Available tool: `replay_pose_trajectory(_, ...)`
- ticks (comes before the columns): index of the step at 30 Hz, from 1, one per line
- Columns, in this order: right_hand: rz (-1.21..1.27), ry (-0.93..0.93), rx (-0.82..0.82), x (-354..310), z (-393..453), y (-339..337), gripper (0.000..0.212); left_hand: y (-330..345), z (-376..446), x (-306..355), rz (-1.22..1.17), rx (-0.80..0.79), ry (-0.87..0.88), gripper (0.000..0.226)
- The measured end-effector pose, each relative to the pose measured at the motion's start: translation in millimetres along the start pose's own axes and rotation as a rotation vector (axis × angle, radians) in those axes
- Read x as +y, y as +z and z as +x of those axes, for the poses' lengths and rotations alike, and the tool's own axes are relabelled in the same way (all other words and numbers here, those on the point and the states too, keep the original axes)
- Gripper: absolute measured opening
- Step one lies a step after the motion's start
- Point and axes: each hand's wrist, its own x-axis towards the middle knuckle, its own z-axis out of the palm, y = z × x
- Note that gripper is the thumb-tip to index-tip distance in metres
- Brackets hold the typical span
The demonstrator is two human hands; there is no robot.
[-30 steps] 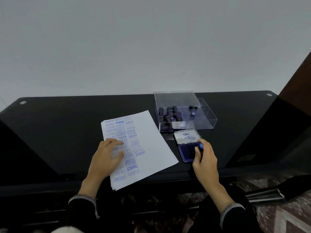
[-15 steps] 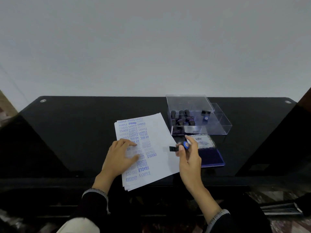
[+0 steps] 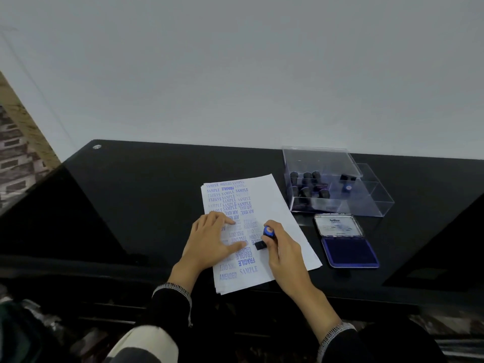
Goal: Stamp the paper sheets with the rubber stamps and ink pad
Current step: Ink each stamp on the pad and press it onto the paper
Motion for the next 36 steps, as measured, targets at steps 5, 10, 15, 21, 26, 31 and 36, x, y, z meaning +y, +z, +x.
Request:
replay_pose_trajectory(5, -0.027, 0.002, -0.013, -1, -1, 1, 0.021, 2, 0, -1, 0.018, 0.006, -0.004, 0.055)
replay_pose_trajectory(10, -0.037, 0.011, -0.038, 0, -1, 3, 0.022, 2, 0, 0, 0.020, 0.009, -0.003, 0.055)
replay_pose_trajectory(15, -0.040, 0.003, -0.043, 0, 0, 2, 0.020, 2, 1, 0, 0.028, 0.010, -0.006, 0.056)
replay_pose_trajectory(21, -0.086, 0.005, -0.071, 5, 2, 5, 0.020, 1, 1, 2, 0.035, 0.003, -0.010, 0.057)
replay_pose_trajectory(26, -0.112, 0.007, -0.058, 6, 4, 7, 0.019, 1, 0, 1, 0.032, 0.001, -0.010, 0.062)
replay_pose_trajectory(31, -0.104, -0.020, -0.058, -1, 9, 4, 0.013, 1, -1, 2, 0.026, 0.010, -0.005, 0.066)
replay_pose_trajectory(36, -0.106, -0.026, -0.069, -3, 10, 3, 0.014, 1, -1, 2, 0.035, 0.005, -0.006, 0.067)
